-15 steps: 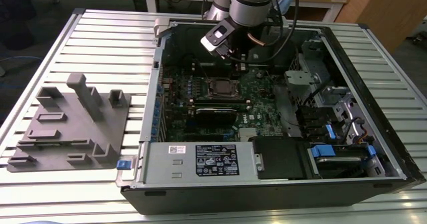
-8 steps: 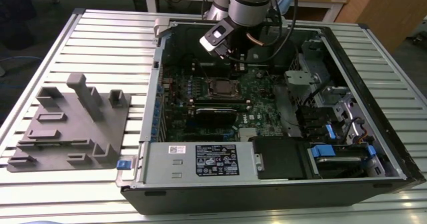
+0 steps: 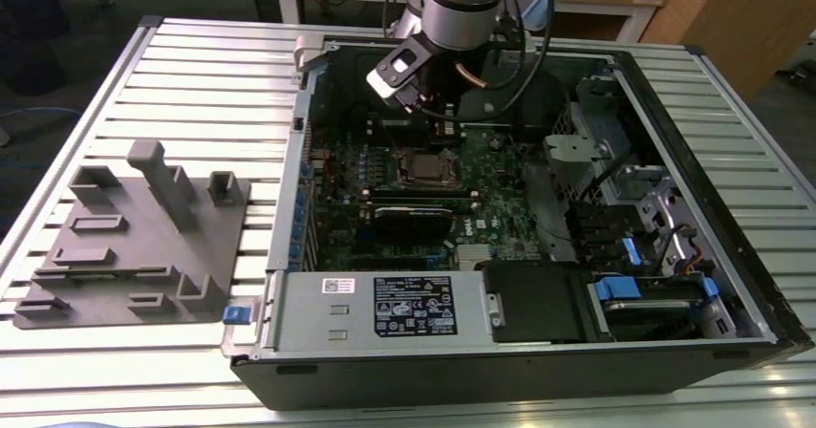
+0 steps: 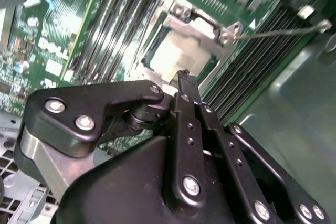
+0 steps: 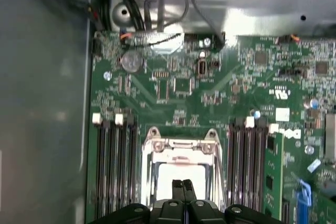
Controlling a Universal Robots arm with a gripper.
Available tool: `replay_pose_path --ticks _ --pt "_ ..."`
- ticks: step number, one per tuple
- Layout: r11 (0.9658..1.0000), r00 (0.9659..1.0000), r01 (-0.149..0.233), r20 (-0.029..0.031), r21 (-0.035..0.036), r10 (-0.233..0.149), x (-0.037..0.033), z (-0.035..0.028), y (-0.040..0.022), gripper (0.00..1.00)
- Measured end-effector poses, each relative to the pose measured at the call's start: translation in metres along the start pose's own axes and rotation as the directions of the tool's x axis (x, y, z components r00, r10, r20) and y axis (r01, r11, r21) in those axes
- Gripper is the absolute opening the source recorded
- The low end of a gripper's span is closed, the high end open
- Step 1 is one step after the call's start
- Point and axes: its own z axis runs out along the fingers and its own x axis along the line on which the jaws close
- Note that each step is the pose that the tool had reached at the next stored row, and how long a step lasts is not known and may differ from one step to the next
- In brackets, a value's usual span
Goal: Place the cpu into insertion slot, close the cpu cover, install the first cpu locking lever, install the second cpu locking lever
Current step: 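Close the cpu cover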
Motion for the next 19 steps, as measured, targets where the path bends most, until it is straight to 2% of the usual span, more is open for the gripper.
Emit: replay_pose_path --ticks 4,12,16,19 --pt "1.0 1.0 0.0 0.0 0.0 0.0 0.0001 0.0003 -0.0078 0.11" --pt "1.0 1.0 0.004 0.0001 0.0001 -0.004 0.0001 0.0003 -0.0084 0.11" --pt "0.999 0.999 0.044 -0.0002 0.0003 -0.044 0.0001 0.0003 -0.0084 0.11" --pt "0.9987 0.9987 0.05 -0.0002 0.0003 -0.05 0.0001 0.0003 -0.0084 0.11"
